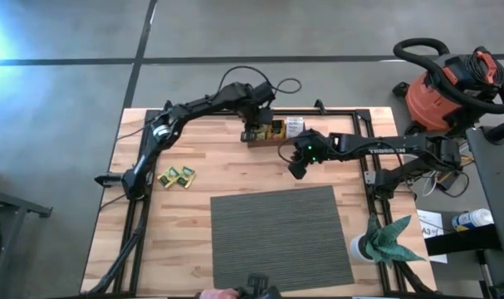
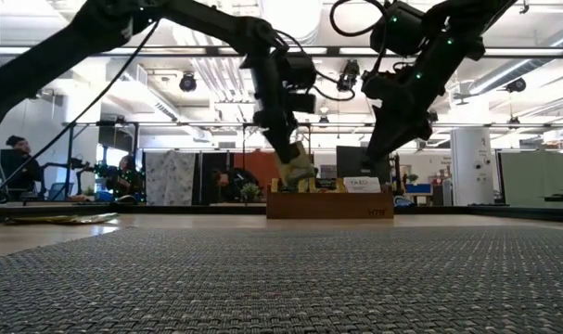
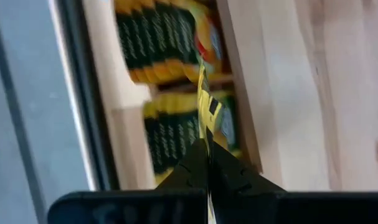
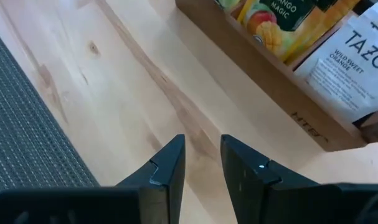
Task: Pick & Place Tea
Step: Put the yellow tea bag into the left section of the wooden organizer
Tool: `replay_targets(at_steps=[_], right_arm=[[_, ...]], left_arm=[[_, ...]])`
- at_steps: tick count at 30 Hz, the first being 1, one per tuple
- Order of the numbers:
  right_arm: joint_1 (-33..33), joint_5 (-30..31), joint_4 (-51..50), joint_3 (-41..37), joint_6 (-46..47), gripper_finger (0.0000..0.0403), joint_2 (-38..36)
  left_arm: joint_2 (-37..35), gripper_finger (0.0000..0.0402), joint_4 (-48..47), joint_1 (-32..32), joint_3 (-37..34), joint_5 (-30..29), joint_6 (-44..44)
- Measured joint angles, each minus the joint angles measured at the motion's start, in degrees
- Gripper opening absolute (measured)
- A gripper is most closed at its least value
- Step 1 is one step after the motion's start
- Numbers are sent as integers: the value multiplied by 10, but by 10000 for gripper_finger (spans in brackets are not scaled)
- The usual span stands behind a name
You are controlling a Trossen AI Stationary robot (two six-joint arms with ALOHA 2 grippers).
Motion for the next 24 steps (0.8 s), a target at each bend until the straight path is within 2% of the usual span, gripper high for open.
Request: replay_targets(at_steps=[9, 16, 20, 24], right_arm=[[0, 0, 1, -10, 0, 98, 0], [0, 0, 6, -11, -3, 83, 0], [0, 0, 7, -11, -3, 76, 0], [-1, 0, 7, -11, -3, 72, 1]], left_arm=[[8, 0, -33, -2, -49, -3, -7], [7, 0, -17, -1, -70, -33, -6], [7, 0, 2, -3, -73, -87, 0], [7, 5, 18, -3, -72, -92, 0]])
